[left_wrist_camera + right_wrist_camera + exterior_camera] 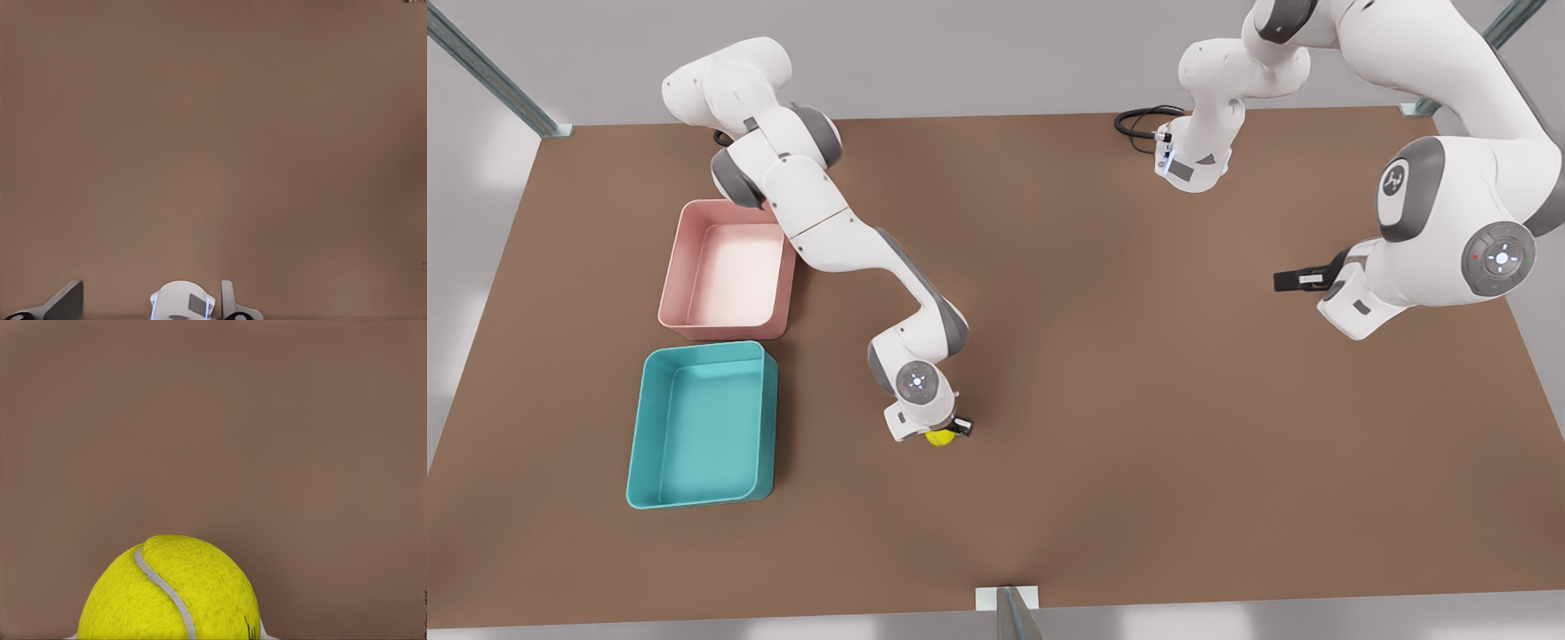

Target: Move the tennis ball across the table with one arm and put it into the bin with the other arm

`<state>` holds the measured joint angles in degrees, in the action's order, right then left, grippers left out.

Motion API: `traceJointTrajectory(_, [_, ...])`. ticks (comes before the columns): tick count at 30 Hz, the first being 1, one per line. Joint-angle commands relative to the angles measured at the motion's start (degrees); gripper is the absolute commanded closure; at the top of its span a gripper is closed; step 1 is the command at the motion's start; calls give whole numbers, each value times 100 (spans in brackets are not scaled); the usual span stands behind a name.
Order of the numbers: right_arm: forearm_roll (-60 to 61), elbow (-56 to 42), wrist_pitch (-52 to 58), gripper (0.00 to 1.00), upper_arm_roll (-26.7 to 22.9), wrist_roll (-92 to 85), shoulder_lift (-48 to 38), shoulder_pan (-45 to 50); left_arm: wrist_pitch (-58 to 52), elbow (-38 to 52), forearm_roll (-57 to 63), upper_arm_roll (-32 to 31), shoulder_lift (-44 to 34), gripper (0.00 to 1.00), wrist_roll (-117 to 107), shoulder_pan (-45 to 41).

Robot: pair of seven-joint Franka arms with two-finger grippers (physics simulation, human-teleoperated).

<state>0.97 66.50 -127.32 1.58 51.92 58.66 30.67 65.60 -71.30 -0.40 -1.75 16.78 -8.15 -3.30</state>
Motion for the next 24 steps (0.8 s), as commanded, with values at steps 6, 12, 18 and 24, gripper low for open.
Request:
traceJointTrajectory(6, [-1089, 1409, 419, 27, -26, -1147, -1594, -719, -12, 2, -75, -1, -26, 0, -274, -13])
traceJointTrajectory(12, [-1442, 1550, 779, 27, 0, -4673, -2113, -2715, 23, 11, -57, 8, -17, 0, -266, 14])
traceJointTrajectory(18, [-1302, 1963, 779, 0, 26, -5069, -2157, -3269, -3, 11, -83, -1, -8, 0, -274, -13])
traceJointTrajectory(24, [-651, 937, 4018, 0, 53, -5034, -3167, -3164, 6, 11, -75, -1, -8, 0, -283, -13])
